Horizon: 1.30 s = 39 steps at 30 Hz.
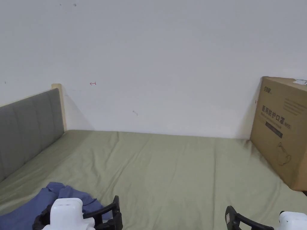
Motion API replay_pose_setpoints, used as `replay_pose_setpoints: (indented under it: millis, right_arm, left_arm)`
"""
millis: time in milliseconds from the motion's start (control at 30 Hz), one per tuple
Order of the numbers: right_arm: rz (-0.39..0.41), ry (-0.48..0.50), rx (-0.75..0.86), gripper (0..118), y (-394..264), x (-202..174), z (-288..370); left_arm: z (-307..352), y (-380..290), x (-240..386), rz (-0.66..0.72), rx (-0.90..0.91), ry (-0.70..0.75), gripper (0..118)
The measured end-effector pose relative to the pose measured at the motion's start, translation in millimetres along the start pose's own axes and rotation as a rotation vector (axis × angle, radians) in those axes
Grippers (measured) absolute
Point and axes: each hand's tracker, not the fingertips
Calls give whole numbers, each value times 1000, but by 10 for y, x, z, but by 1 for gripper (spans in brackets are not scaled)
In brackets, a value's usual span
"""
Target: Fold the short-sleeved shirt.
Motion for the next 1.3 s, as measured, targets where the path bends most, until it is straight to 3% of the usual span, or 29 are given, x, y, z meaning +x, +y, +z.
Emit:
replay_pose_setpoints:
  millis: [167,233,267,300,333,367,400,433,467,533,600,900,1033,1300]
  right_arm:
    - [28,-5,13,118,-16,-21,29]
    - [70,-63,53,118,-6,-56,87]
    - [65,-30,49,117,1,-60,110]
    - [73,13,49,116,20,-64,127]
    - [84,24,56,105,26,-82,148]
    - [97,19,71,79,26,-105,171]
    - [131,-15,77,31,30,-142,173]
    - [152,-79,78,0,30,-178,156]
    - [147,-132,90,0,20,-180,173]
    - [78,-39,75,0,31,-111,187]
    - [115,-90,71,0,12,-120,176]
    - [144,-57,50,0,-9,-150,150]
    - [170,49,33,0,-60,-452,11]
    - [190,368,5,0,-256,-1525,-248]
  left_arm:
    - [-2,13,51,-24,-10,13,118]
    - [27,15,95,-69,8,31,118]
    - [52,15,106,-90,31,32,115]
    - [85,13,123,-108,59,10,104]
    - [108,16,150,-124,74,16,64]
    - [111,18,183,-137,81,45,22]
    - [109,21,198,-134,86,60,1]
    - [149,39,195,-91,105,30,1]
    - [158,67,172,-62,89,2,1]
    - [128,97,170,-47,50,-15,0]
    - [153,96,171,-55,56,-22,0]
    - [174,100,-18,-35,36,12,0]
    - [393,63,-343,-54,27,119,0]
    - [1058,-52,-1141,-102,-1,382,0]
